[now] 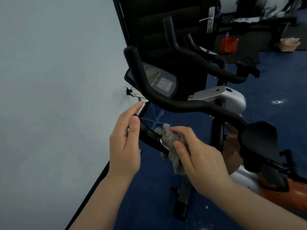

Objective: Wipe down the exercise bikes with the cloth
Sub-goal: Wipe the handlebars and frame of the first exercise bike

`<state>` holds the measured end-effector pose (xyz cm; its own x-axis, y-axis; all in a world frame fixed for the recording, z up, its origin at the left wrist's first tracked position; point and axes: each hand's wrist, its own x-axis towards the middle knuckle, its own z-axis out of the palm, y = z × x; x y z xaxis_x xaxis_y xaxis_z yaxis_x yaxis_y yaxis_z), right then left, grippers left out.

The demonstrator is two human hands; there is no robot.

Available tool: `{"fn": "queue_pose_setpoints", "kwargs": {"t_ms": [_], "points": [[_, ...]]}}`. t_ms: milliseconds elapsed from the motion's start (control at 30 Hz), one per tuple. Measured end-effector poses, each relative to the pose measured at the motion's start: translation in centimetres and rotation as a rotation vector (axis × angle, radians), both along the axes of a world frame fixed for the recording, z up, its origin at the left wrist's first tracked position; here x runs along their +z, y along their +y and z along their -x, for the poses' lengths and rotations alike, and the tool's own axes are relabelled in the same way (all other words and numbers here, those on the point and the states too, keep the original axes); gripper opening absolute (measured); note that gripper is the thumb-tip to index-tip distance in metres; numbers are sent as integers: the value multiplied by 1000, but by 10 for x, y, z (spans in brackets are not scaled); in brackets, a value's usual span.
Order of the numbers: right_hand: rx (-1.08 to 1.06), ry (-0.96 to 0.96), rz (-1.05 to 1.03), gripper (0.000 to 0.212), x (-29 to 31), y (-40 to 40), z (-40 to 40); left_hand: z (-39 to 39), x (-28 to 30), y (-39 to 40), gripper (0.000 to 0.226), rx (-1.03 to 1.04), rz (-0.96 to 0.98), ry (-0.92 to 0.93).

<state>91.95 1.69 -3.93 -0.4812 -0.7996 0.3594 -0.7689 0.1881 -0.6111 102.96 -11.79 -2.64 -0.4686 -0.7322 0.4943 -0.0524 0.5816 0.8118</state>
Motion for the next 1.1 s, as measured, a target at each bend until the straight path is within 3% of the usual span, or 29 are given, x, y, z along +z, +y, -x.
{"fn": "queue_pose_setpoints", "kwargs": {"t_ms": [100, 233, 333, 433, 500, 567, 667, 700, 800, 900, 1000, 1100], "points": [[27, 293, -55, 42, 12, -35, -13, 0, 2, 6, 43, -60, -98, 42], [35, 37, -45, 16, 27, -64, -24, -3, 3, 11, 60, -133, -313, 127], [-47, 87, 121, 23, 19, -37, -35, -9, 0, 9, 65, -158, -309, 117], [-55, -174, 68, 38, 31, -68, -36, -11, -4, 11, 68, -139, -342, 138], [45, -274, 107, 32, 42, -94, -42, -13, -4, 11, 72, -121, -344, 181], [216, -61, 231, 27, 42, -86, -45, -17, 0, 8, 68, -118, -342, 208], [476, 217, 137, 33, 31, -64, -10, -23, 2, 4, 63, -106, -361, 199], [496, 231, 119, 33, 32, -68, -1, -24, 2, 4, 65, -107, -360, 182], [425, -62, 168, 28, 46, -90, -19, -26, 0, 2, 66, -71, -349, 171], [238, -81, 180, 31, 31, -71, -31, -27, -2, 1, 66, -92, -323, 136], [-7, -24, 16, 42, 16, -35, -17, -23, 0, 7, 67, -142, -255, 74], [-32, -83, 67, 44, 18, -42, -40, -11, 5, 3, 64, -154, -176, 52]]}}
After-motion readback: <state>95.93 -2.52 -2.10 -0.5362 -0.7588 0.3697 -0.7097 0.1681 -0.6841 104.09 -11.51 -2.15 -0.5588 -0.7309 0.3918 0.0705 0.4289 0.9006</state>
